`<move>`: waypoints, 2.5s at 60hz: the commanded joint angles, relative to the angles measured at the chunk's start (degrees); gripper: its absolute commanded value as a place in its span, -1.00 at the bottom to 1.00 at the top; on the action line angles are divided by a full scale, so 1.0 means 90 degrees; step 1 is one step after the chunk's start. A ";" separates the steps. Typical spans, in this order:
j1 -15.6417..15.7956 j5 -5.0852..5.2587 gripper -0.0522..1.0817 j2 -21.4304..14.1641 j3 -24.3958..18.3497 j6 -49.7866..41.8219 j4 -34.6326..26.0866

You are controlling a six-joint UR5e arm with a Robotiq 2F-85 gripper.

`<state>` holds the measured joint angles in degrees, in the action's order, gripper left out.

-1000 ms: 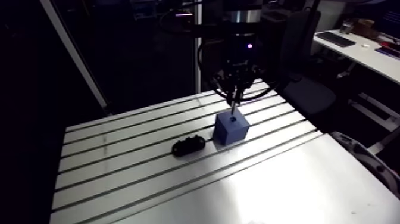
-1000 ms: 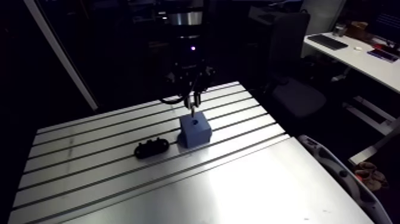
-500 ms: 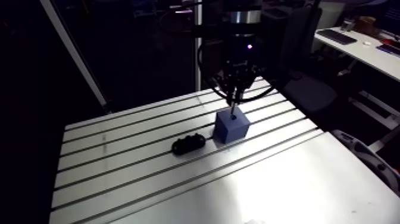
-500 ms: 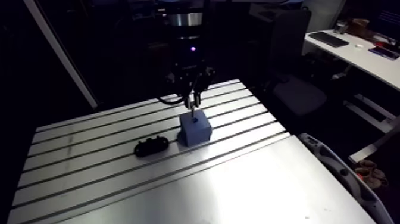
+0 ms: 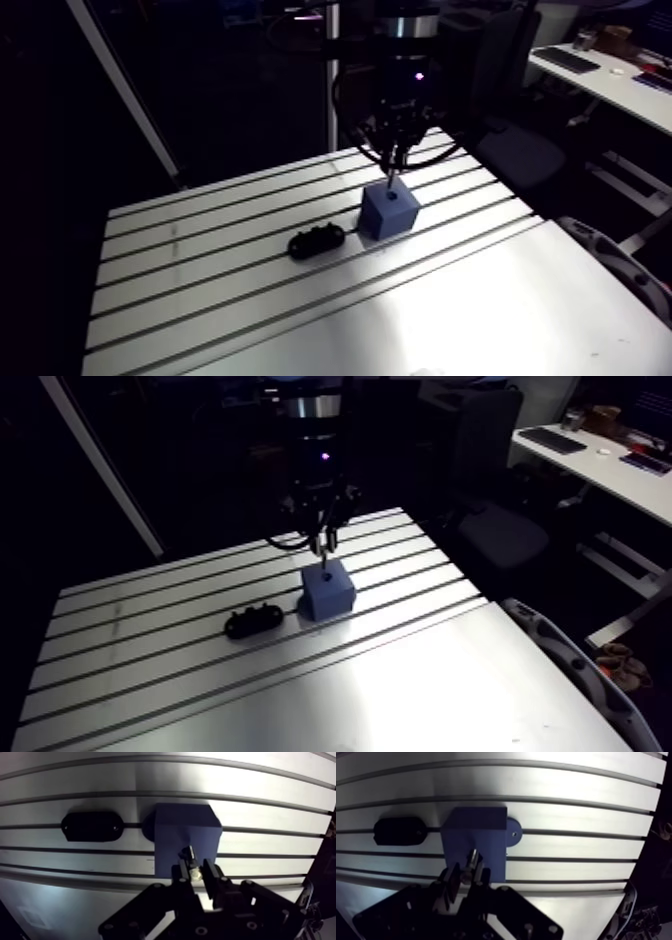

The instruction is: Pick up the M10 bolt and insert it into the hex recess until seated.

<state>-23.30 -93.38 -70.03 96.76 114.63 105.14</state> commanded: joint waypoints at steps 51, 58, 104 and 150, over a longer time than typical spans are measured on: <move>-0.0008 -0.0010 0.98 -0.0045 0.0093 0.0013 -0.0046; -0.0010 -0.0010 0.98 -0.0036 0.0093 0.0013 -0.0046; -0.0029 -0.0020 0.98 -0.0008 0.0181 0.0033 0.0022; -0.0049 -0.0010 0.98 0.0023 0.0220 0.0033 0.0071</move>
<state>-23.72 -93.47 -69.89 98.71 114.92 105.71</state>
